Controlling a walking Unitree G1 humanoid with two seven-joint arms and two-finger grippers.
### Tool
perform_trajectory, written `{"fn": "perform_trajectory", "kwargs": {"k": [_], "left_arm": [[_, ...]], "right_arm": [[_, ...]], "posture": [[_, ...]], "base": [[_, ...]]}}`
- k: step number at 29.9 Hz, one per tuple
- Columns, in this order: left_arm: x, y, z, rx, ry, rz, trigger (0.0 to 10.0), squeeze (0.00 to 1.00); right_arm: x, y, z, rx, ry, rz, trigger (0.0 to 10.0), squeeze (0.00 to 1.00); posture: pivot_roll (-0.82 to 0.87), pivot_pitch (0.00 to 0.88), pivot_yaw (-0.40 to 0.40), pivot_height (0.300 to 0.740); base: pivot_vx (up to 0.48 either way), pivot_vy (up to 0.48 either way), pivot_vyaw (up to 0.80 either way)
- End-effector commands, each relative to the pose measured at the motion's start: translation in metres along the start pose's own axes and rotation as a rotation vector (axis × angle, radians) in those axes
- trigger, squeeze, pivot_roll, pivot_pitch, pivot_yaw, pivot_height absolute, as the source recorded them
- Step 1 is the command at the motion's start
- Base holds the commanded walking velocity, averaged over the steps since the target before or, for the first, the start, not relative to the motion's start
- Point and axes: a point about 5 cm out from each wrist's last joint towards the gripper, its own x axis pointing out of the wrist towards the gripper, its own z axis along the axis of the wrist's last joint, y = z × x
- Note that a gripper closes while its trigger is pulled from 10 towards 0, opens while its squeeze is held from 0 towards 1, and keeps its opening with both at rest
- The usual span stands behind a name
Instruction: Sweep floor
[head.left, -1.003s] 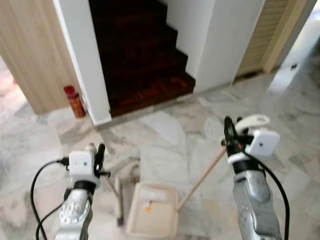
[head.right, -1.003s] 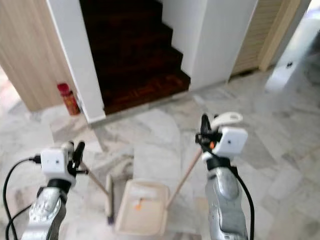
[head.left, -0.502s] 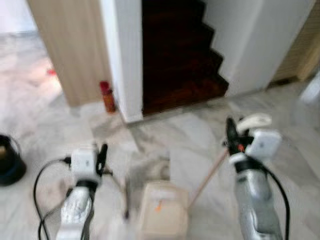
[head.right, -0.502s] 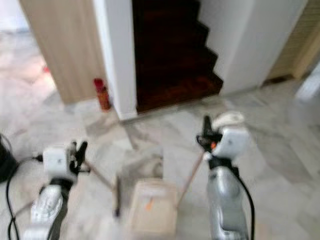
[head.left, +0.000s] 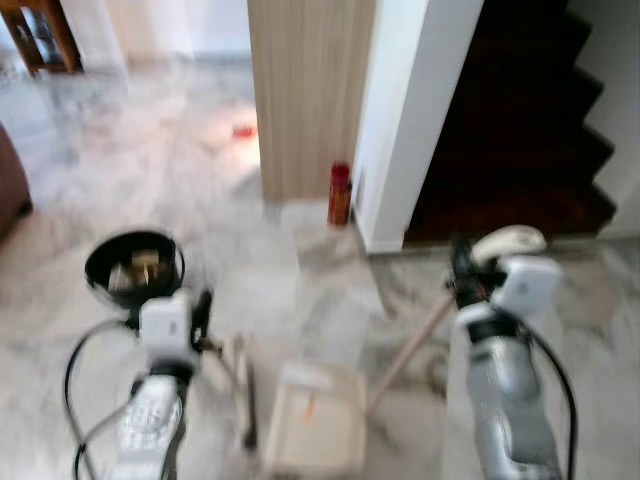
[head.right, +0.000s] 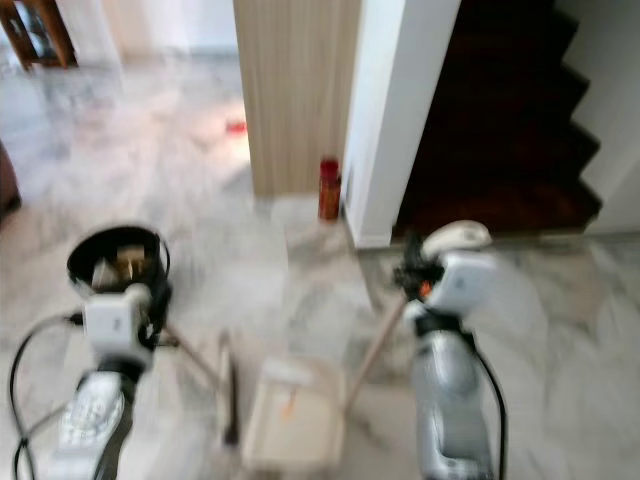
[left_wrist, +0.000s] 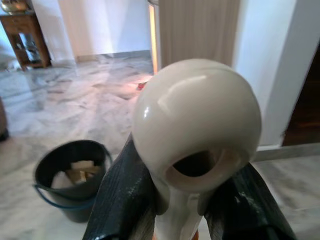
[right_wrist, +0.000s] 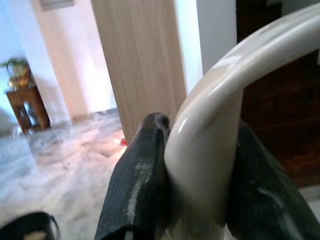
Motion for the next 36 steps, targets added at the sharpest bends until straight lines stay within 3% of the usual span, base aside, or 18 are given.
{"fn": "perform_trajectory", "kwargs": {"k": [1, 20, 28, 36], "left_arm": [[0.0045, -0.0059, 0.0097, -0.007, -0.047, -0.018, 10.0, 0.0], [0.0039, -0.0066, 0.009, -0.009, -0.044, -0.02, 10.0, 0.0], [0.0042, -0.0066, 0.0092, -0.008, -0.045, -0.018, 10.0, 0.0], [0.0047, -0.0067, 0.0091, -0.01, -0.045, -0.017, 10.0, 0.0]], "right_arm": [[0.0009, -0.0049, 0.0094, 0.005, -0.046, -0.017, 10.0, 0.0], [0.0017, -0.0008, 0.01, 0.0, -0.053, 0.008, 10.0, 0.0], [0.0019, 0.0008, 0.0098, 0.006, -0.051, 0.015, 10.0, 0.0], [0.0029, 0.002, 0.0108, 0.011, -0.053, 0.023, 10.0, 0.0]], "posture": [[0.03, 0.0, -0.005, 0.74], [0.04, 0.0, -0.007, 0.74], [0.04, 0.0, -0.009, 0.74], [0.04, 0.0, -0.011, 0.74]], "base": [[0.0, 0.48, 0.0], [0.0, 0.48, 0.0], [0.0, 0.48, 0.67], [0.0, 0.443, 0.0]]}}
